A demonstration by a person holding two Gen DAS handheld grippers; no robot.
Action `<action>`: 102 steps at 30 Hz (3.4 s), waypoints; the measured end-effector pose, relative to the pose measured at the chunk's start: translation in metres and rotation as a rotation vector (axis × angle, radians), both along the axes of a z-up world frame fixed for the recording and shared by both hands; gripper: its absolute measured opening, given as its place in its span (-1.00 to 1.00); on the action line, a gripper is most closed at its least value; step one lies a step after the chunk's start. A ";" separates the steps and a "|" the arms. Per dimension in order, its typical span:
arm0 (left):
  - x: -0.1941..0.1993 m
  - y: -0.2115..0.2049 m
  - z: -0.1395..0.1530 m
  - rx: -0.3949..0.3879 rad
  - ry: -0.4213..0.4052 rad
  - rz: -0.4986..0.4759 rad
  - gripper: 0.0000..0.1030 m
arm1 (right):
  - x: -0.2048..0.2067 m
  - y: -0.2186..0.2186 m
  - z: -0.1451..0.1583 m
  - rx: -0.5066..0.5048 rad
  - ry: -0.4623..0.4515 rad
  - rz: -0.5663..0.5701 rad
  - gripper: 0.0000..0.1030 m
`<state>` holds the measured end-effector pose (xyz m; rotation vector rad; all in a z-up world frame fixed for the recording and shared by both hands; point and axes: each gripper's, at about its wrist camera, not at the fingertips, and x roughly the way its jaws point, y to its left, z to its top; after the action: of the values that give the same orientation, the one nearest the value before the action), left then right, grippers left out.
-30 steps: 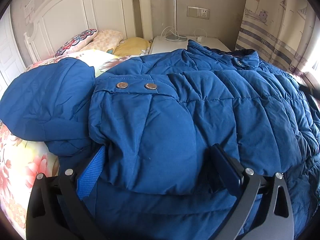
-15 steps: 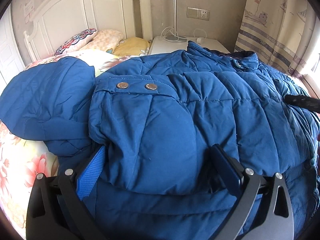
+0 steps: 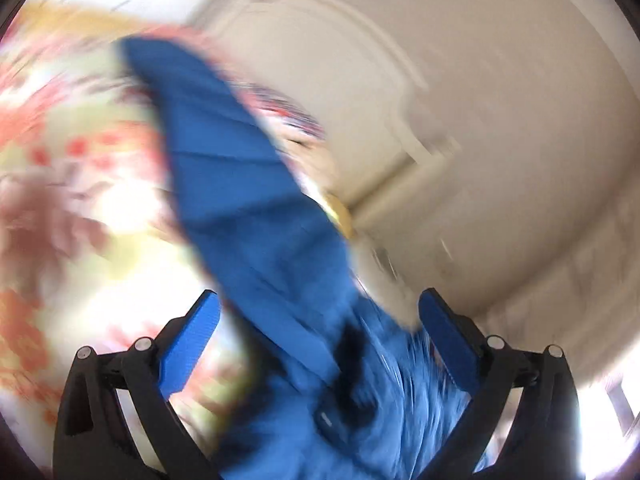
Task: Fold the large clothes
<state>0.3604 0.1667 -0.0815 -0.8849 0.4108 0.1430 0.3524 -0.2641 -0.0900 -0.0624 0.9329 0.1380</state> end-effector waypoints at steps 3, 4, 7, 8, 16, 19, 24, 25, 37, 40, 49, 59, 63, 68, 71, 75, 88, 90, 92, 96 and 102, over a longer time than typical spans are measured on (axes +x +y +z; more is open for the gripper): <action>0.010 0.047 -0.003 -0.060 0.047 0.093 0.92 | 0.001 -0.003 0.000 0.005 0.003 0.000 0.91; 0.015 0.062 -0.002 -0.057 0.068 0.128 0.92 | -0.001 -0.005 0.001 0.009 0.004 0.001 0.91; 0.036 0.102 0.001 -0.067 0.109 0.160 0.91 | 0.007 -0.005 -0.001 0.006 0.006 0.001 0.91; 0.042 0.113 0.002 -0.072 0.115 0.160 0.88 | 0.007 -0.005 -0.001 0.007 0.006 0.001 0.91; 0.049 0.065 0.070 0.178 0.017 -0.078 -0.94 | 0.009 -0.004 -0.001 0.008 0.007 0.002 0.91; 0.029 -0.024 0.102 0.335 -0.119 -0.296 -0.94 | 0.011 -0.004 -0.001 0.008 0.007 0.002 0.91; 0.017 -0.177 0.088 0.477 -0.152 -0.735 -0.93 | 0.010 -0.004 -0.001 0.009 0.007 0.002 0.91; 0.018 -0.209 0.071 0.534 -0.105 -0.801 -0.92 | 0.010 -0.004 -0.001 0.010 0.008 0.002 0.91; 0.029 -0.247 -0.010 0.493 0.148 -0.979 0.26 | 0.011 -0.003 -0.002 0.022 0.011 0.002 0.91; -0.017 -0.224 0.035 0.481 -0.084 -0.891 0.62 | 0.011 -0.003 -0.002 0.021 0.011 0.002 0.91; -0.013 -0.083 0.010 0.227 0.047 -0.243 -0.38 | 0.011 -0.003 -0.002 0.017 0.011 0.003 0.91; 0.008 -0.118 -0.012 0.298 -0.025 -0.479 -0.74 | 0.008 0.000 0.000 -0.007 -0.004 0.002 0.91; 0.011 -0.111 -0.021 0.267 -0.001 -0.369 0.35 | -0.013 0.007 0.020 -0.031 -0.150 0.015 0.91; 0.016 -0.092 -0.038 0.126 0.083 -0.322 0.52 | -0.055 0.048 0.067 0.010 -0.410 0.171 0.91; 0.016 -0.093 -0.039 0.154 0.106 -0.321 0.52 | -0.056 0.098 0.069 -0.155 -0.421 0.274 0.91; 0.015 -0.099 -0.033 0.242 0.107 -0.313 0.53 | -0.043 0.151 0.070 -0.252 -0.414 0.385 0.91; 0.012 -0.083 -0.038 0.187 0.132 -0.259 0.60 | -0.015 0.032 0.084 0.441 -0.484 0.053 -0.51; 0.012 -0.086 -0.037 0.202 0.131 -0.266 0.62 | -0.008 -0.037 0.067 0.683 -0.436 -0.190 -0.50; 0.011 -0.088 -0.036 0.211 0.130 -0.270 0.64 | -0.005 -0.086 0.034 0.790 -0.336 -0.437 -0.49; 0.012 -0.088 -0.037 0.209 0.141 -0.275 0.67 | 0.002 -0.124 -0.020 0.918 -0.175 -0.576 -0.46; 0.013 -0.084 -0.041 0.191 0.152 -0.267 0.68 | 0.008 -0.095 0.009 0.866 -0.253 -0.397 0.82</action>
<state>0.3729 0.0824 -0.1220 -0.6262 0.6418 0.0029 0.3602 -0.3590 -0.0809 0.8828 0.5570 0.1507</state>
